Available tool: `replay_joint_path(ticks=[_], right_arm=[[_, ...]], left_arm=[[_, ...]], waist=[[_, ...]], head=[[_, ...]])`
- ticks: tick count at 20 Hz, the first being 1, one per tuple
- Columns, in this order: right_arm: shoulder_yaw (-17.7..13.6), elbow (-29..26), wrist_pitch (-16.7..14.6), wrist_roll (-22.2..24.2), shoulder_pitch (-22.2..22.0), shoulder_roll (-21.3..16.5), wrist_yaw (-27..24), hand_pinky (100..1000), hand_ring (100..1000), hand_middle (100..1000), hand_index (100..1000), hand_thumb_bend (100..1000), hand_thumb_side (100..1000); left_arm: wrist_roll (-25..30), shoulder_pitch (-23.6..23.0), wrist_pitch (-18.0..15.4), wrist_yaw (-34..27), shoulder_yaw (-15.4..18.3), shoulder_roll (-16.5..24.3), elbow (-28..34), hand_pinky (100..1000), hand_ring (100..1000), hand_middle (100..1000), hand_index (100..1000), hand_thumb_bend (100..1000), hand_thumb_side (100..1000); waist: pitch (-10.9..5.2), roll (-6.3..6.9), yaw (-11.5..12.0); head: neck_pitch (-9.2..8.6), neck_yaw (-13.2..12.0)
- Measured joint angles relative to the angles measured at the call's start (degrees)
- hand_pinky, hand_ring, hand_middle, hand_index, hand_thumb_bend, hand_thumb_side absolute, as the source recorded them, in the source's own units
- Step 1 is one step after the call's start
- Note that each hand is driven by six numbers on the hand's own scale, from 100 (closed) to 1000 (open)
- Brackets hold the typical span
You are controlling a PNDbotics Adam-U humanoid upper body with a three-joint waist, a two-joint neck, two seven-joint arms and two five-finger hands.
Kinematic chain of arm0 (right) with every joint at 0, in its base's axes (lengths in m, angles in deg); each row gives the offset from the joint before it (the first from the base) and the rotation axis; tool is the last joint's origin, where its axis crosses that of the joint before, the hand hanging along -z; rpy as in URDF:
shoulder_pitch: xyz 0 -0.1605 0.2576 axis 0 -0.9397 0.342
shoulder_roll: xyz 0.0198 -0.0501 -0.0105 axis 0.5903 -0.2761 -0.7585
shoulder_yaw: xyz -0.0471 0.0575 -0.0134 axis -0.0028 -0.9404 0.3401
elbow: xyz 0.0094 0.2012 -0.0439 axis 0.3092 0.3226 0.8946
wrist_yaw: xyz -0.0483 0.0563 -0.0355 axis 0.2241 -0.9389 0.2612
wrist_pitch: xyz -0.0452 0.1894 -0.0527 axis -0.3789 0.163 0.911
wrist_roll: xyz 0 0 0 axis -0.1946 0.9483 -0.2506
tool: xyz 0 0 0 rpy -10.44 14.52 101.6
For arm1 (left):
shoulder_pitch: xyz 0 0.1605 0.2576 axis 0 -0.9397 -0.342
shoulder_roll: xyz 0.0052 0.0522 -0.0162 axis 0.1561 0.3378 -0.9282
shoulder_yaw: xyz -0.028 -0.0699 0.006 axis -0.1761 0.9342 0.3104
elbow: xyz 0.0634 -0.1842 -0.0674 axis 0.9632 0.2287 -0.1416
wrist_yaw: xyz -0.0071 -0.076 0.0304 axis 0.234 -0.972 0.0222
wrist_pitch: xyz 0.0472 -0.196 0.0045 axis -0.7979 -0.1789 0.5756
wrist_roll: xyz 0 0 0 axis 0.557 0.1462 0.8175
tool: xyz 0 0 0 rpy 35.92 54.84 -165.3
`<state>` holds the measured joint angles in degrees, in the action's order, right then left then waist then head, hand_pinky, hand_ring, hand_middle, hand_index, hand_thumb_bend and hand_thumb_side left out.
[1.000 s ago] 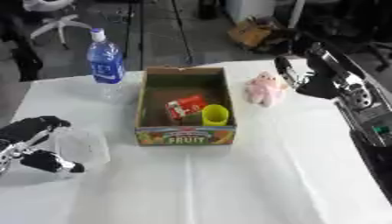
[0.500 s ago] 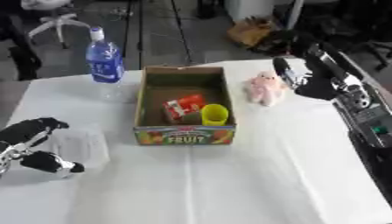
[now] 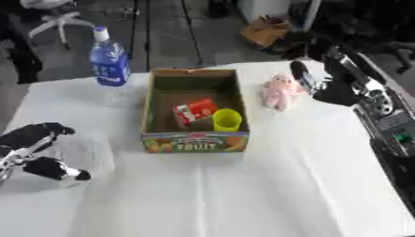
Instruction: Pick up objects on the table and place them in the box.
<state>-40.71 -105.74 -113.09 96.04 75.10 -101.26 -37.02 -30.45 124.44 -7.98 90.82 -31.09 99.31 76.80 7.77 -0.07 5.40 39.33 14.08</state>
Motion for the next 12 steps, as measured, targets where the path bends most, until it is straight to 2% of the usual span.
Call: replay_joint_path(ticks=[12], right_arm=[[0.0,0.0,-0.1,0.1,0.2,0.0,0.0,761,734,826,924,183,471]], left_arm=[[0.8,0.0,-0.6,0.1,0.0,0.0,-0.7,742,803,841,930,1000,650]], waist=[[0.23,-0.05,-0.1]], head=[[0.0,0.0]])
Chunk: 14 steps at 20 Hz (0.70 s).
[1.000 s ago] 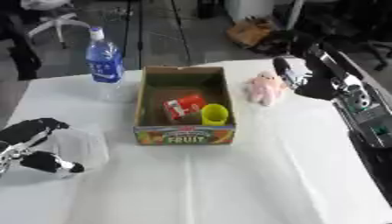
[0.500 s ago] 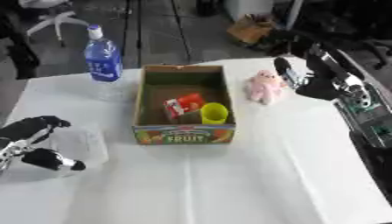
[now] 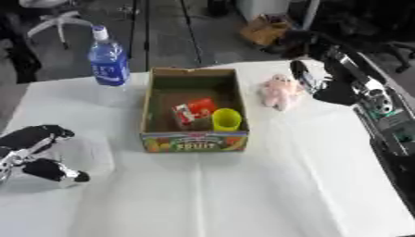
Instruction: Pick up objects on the table and place them in the box.
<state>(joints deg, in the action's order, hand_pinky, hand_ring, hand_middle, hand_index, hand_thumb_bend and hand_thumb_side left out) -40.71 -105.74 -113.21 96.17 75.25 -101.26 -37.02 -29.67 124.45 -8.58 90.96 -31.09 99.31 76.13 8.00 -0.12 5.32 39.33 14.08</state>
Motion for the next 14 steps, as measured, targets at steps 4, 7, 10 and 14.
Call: replay_joint_path(ticks=[4,7,10,14], right_arm=[[0.0,0.0,-0.1,0.1,0.0,0.0,0.0,761,734,826,924,182,472],[0.0,0.0,-0.1,0.1,0.0,0.0,0.0,761,734,826,924,180,473],[0.0,0.0,-0.1,0.1,0.0,0.0,0.0,761,734,826,924,179,474],[0.0,0.0,-0.1,0.1,0.1,0.0,0.0,761,733,826,924,177,476]], left_arm=[[0.1,0.0,-0.1,0.0,0.0,0.0,0.0,741,801,838,930,1000,652],[0.1,0.0,-0.1,0.0,0.0,0.0,0.0,731,784,822,928,1000,645],[0.1,0.0,-0.1,0.1,0.0,0.0,-0.1,720,773,810,925,1000,640],[0.4,0.0,-0.2,0.1,0.0,0.0,-0.4,698,747,783,924,995,632]], waist=[[0.09,-0.02,0.0],[0.12,-0.04,0.0],[0.16,-0.05,0.0],[0.19,-0.1,0.0]], head=[[0.0,0.0],[0.0,0.0],[0.0,0.0],[0.0,0.0]])
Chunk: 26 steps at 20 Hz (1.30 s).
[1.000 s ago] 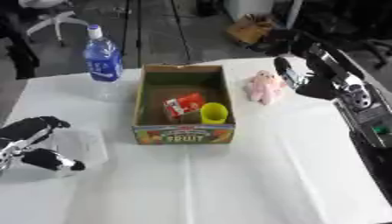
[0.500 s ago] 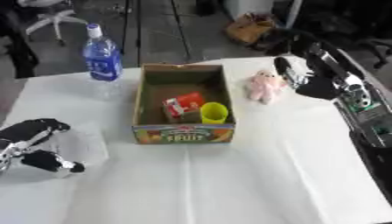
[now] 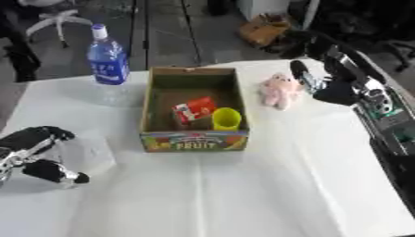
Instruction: Pick up objects on the table and place them in the box.
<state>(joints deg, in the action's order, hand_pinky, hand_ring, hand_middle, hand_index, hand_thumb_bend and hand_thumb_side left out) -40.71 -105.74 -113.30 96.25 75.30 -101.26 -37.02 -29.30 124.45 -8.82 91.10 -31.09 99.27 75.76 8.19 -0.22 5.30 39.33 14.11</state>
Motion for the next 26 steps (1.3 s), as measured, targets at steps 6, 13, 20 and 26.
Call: replay_joint_path(ticks=[6,13,20,26], right_arm=[[0.0,0.0,0.0,0.0,0.0,0.0,0.0,761,733,826,925,176,477],[0.0,0.0,0.0,0.0,0.0,0.0,0.0,761,732,826,925,174,479],[0.0,0.0,0.0,0.0,0.0,0.0,0.0,761,732,826,925,175,477],[0.0,0.0,0.0,0.0,0.2,0.0,0.0,761,731,826,924,176,476]], left_arm=[[0.6,0.3,-0.1,0.2,0.0,0.0,-0.3,681,725,760,920,980,613],[0.2,0.4,0.3,1.0,0.0,-0.3,-0.3,635,629,662,889,849,541],[-3.6,0.3,1.3,3.2,0.0,-0.4,0.7,608,588,615,866,759,537],[-4.6,0.1,1.9,2.7,0.1,-0.5,1.9,609,583,609,866,753,546]], waist=[[0.0,-0.01,0.0],[0.01,0.02,0.0],[0.19,0.07,0.0],[0.2,0.07,0.0]], head=[[0.0,0.0],[0.0,0.1],[-0.01,0.2],[-0.02,0.2]])
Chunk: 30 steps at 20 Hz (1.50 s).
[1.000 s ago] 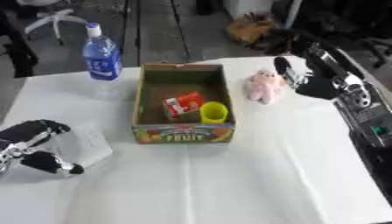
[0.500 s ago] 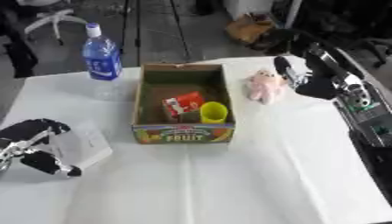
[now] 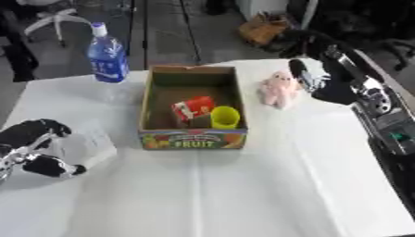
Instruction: Pick up objects on the table and place them in the box.
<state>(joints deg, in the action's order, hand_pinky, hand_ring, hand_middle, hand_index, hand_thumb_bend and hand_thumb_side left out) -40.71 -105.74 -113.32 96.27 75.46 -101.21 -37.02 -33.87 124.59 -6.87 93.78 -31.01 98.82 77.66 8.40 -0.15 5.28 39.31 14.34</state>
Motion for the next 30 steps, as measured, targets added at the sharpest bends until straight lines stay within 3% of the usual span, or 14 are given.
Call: replay_joint_path(ticks=[5,6,11,12,21,30], right_arm=[[0.0,0.0,0.0,0.0,0.0,0.0,0.0,761,731,826,925,178,475],[0.0,0.0,0.0,0.0,0.0,0.0,0.0,761,731,826,925,179,474],[0.0,0.0,-0.1,0.1,0.0,0.0,0.0,762,730,826,925,176,476],[0.0,0.0,-0.1,0.1,0.0,0.0,0.0,761,730,826,925,177,476],[0.0,0.0,-0.2,0.2,0.0,0.0,0.0,761,729,826,925,176,480],[0.0,0.0,-0.3,0.3,0.2,0.0,0.0,762,728,826,926,165,488]], left_arm=[[0.9,0.0,0.9,-2.2,0.9,0.0,1.5,616,586,613,871,778,559],[1.2,0.0,1.2,-2.4,1.0,0.1,1.7,646,620,670,881,854,584],[1.2,0.0,2.1,-2.5,1.4,0.1,2.3,720,736,794,906,948,610],[1.3,0.0,2.2,-2.2,1.4,0.1,2.3,751,782,832,919,1000,632],[2.7,0.4,1.4,-1.4,2.6,0.0,-1.6,764,806,846,918,1000,635],[-3.1,1.4,2.4,-1.1,3.8,0.0,-3.3,768,801,842,914,1000,635]], waist=[[0.0,0.03,0.0],[0.0,0.03,0.1],[-0.01,0.01,0.1],[-0.02,0.0,0.1],[0.16,-0.08,-0.3],[0.89,-0.13,-0.6]], head=[[0.0,0.0],[0.0,0.0],[0.0,0.1],[0.0,0.1],[-0.03,0.1],[-0.1,0.0]])
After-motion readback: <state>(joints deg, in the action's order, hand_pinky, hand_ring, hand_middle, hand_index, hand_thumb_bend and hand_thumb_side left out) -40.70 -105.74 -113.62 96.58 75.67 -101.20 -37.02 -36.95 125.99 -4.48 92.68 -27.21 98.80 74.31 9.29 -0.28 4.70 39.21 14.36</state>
